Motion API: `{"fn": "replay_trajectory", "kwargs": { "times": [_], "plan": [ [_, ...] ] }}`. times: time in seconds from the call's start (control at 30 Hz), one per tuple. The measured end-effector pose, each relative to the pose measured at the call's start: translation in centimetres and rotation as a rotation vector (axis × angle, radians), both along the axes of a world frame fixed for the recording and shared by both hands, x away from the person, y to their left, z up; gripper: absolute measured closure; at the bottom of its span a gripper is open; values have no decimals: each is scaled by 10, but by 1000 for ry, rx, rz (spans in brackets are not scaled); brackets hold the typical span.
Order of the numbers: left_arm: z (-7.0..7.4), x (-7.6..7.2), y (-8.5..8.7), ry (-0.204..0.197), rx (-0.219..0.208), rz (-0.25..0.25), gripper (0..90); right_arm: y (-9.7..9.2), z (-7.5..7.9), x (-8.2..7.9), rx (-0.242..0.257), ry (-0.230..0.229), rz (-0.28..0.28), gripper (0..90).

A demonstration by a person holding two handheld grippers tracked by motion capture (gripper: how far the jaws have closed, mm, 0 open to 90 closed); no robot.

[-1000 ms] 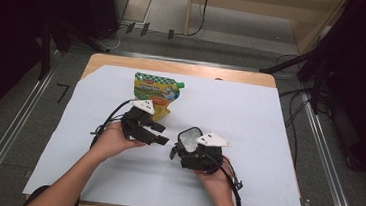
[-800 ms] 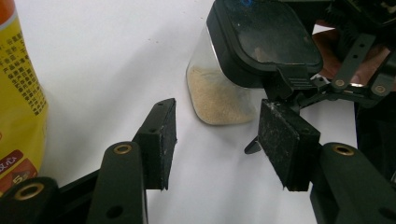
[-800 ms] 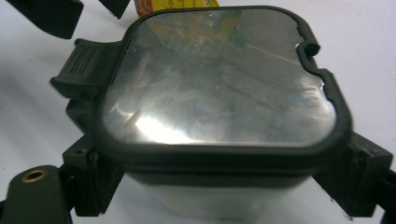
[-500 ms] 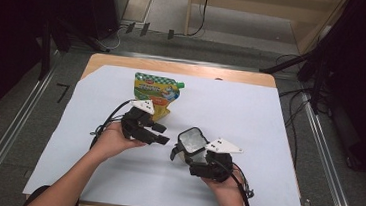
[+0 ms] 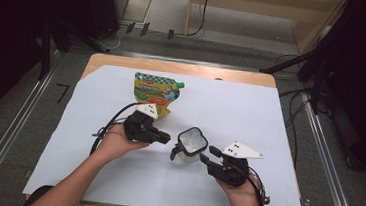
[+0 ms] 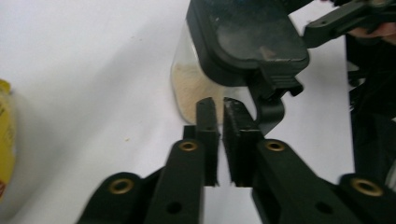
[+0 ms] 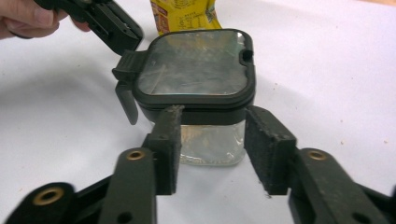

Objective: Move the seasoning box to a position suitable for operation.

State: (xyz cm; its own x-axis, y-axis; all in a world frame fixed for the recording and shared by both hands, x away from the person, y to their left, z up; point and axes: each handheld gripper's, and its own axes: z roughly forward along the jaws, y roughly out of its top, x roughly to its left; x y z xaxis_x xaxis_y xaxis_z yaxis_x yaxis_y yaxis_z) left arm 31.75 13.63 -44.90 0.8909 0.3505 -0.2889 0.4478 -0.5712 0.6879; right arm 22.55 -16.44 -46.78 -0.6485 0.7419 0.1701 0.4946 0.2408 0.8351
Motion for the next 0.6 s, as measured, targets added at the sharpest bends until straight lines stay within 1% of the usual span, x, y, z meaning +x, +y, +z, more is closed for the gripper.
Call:
{"fn": "replay_trajectory", "kwargs": {
  "times": [0.03, 0.07, 0.1, 0.13, 0.2, 0.3, 0.37, 0.47, 0.6],
  "plan": [
    [0, 0, 0, 5, -3, -5, 900, -1, 0, 1, 10, 11, -5, 701],
    [-1, 1, -1, 14, -7, -10, 900, -2, 0, 1, 25, 24, 17, 744],
    [-1, 1, -2, 21, -5, -10, 900, -2, 0, 1, 28, 34, 4, 795],
    [-3, 1, -2, 28, -1, -16, 900, -2, 0, 2, 27, 38, 5, 828],
    [-5, 1, -4, 35, 9, -21, 900, -3, -1, 3, 19, 28, 11, 900],
    [-10, 1, -8, 44, 8, -26, 900, -5, -2, 4, 10, 42, 7, 900],
    [-12, 0, -11, 41, 20, -35, 900, -5, -4, 6, 3, 48, 6, 900],
    [-15, -2, -15, 53, 24, -39, 893, -3, -5, 8, 5, 57, 7, 900],
    [-16, -4, -21, 50, 22, -57, 893, -4, -7, 13, 4, 68, 6, 900]
  ]
}}
